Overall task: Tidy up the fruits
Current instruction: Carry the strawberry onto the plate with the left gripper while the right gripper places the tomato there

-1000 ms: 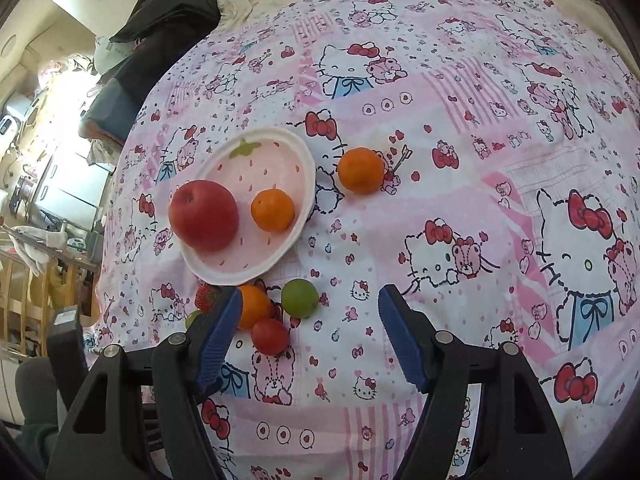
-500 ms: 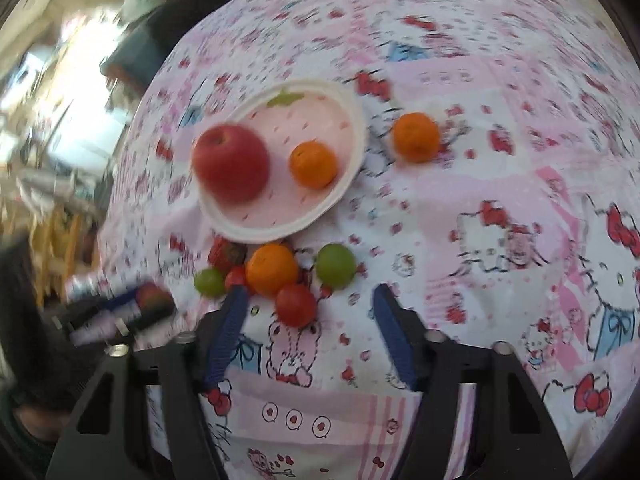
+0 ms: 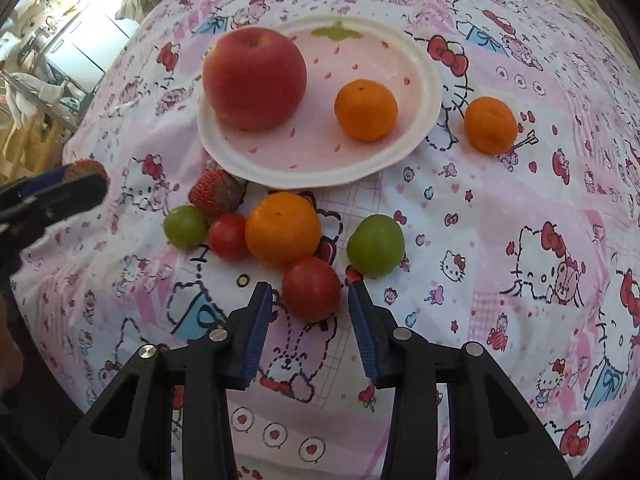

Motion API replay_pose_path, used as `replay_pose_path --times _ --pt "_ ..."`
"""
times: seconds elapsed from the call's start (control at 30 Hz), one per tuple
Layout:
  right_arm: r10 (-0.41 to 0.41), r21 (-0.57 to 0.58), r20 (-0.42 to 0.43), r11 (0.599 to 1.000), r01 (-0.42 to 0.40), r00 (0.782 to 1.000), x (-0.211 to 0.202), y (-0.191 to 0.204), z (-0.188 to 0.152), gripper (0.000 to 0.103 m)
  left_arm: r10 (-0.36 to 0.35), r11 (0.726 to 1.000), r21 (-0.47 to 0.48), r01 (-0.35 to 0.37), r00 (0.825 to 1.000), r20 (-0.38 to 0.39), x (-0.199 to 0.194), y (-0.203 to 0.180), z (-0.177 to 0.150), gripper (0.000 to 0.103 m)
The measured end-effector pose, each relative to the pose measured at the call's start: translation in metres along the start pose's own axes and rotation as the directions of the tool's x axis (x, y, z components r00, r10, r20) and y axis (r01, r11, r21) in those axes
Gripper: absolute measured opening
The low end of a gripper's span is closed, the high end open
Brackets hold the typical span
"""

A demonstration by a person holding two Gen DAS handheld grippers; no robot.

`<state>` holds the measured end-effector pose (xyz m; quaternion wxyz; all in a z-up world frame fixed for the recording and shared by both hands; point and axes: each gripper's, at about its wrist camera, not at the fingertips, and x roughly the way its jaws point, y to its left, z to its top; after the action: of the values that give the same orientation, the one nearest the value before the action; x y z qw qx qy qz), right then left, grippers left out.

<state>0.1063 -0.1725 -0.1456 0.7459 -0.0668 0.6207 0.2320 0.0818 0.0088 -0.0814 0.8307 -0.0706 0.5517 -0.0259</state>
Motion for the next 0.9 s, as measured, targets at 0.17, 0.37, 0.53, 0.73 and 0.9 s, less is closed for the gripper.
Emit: replay_pose_path --times 0.17,0.37,0.53,0.73,0.9 --pt "-0.009 -0.025 -0.006 1.000 0.009 1.000 0.003 0.003 0.000 0.032 -0.007 1.000 -0.003 0.007 1.000 0.003 0.000 0.000 0.001 0.039" --pt "0.022 -0.004 0.022 1.000 -0.022 1.000 -0.007 -0.002 -0.003 0.032 0.001 1.000 -0.017 -0.001 1.000 -0.003 0.003 0.003 0.001 0.039" --pt "0.044 0.006 0.057 0.999 -0.044 0.997 -0.020 -0.005 -0.007 0.032 0.007 1.000 -0.023 -0.007 1.000 -0.003 0.006 0.006 0.001 0.039" --pt "0.069 0.049 0.118 0.996 -0.075 0.991 -0.039 -0.013 -0.005 0.032 0.004 0.999 -0.033 -0.004 1.000 0.006 0.005 0.010 0.003 0.039" --pt "0.098 0.088 0.203 0.989 -0.118 0.974 -0.061 -0.018 0.006 0.032 0.000 1.000 -0.016 0.001 0.998 0.058 -0.012 0.012 0.019 0.039"
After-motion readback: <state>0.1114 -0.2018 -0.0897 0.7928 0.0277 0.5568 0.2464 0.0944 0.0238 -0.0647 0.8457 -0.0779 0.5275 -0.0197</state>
